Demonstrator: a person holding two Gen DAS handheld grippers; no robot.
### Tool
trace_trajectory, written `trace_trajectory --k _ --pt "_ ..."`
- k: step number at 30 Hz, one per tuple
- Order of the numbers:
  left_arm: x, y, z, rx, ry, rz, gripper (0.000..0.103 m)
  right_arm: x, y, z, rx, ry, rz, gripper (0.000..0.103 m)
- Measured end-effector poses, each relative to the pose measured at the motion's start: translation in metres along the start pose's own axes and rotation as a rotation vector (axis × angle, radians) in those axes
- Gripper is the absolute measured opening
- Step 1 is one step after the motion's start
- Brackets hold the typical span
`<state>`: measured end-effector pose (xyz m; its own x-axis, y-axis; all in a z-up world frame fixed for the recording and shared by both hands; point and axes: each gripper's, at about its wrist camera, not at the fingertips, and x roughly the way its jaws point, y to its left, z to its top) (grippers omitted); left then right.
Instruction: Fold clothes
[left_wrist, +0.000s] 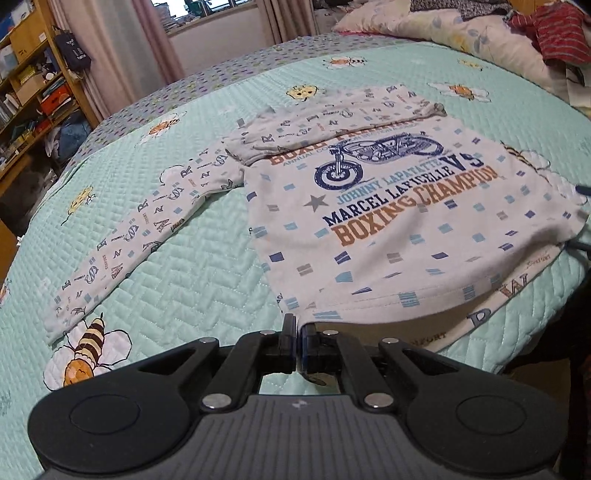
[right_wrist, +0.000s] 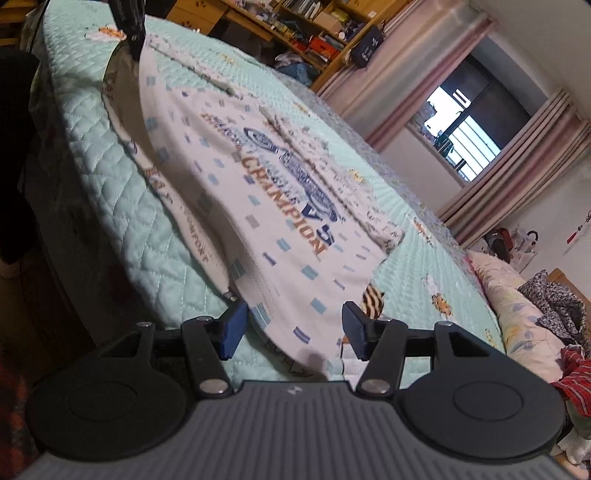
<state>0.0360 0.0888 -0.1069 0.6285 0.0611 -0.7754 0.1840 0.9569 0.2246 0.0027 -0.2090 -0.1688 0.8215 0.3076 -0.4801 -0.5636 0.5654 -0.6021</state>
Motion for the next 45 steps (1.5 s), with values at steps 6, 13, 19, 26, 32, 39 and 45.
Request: trace_trajectory --k 6,13,19,26,32,39,45 --pt "0.001 0.0 0.001 0.0 0.009 0.012 0.003 0.0 -0.004 0.003 0.01 -0.009 -0.002 0.059" --pt "0.005 0.0 0.0 0.004 0.02 0.021 0.005 0.012 0.002 0.002 -0.074 -0.015 -0.052 0.059" --pt "0.009 0.002 -0.001 0.006 0.051 0.031 0.007 0.014 0.012 -0.001 -0.182 -0.074 -0.066 0.058" --pt "0.011 0.004 -0.001 0.008 0.062 0.037 0.008 0.007 0.006 -0.017 -0.239 -0.044 -0.044 0.058" --pt "0.012 -0.002 0.0 0.031 0.068 0.038 0.008 0.009 0.003 -0.009 -0.202 -0.067 -0.05 0.058" --pt "0.009 -0.009 -0.004 0.09 0.078 0.051 0.008 0.013 0.0 0.002 -0.118 -0.104 0.054 0.001" --pt "0.015 -0.008 -0.016 0.113 0.121 0.043 0.01 0.002 -0.025 -0.005 0.033 -0.083 0.113 0.001"
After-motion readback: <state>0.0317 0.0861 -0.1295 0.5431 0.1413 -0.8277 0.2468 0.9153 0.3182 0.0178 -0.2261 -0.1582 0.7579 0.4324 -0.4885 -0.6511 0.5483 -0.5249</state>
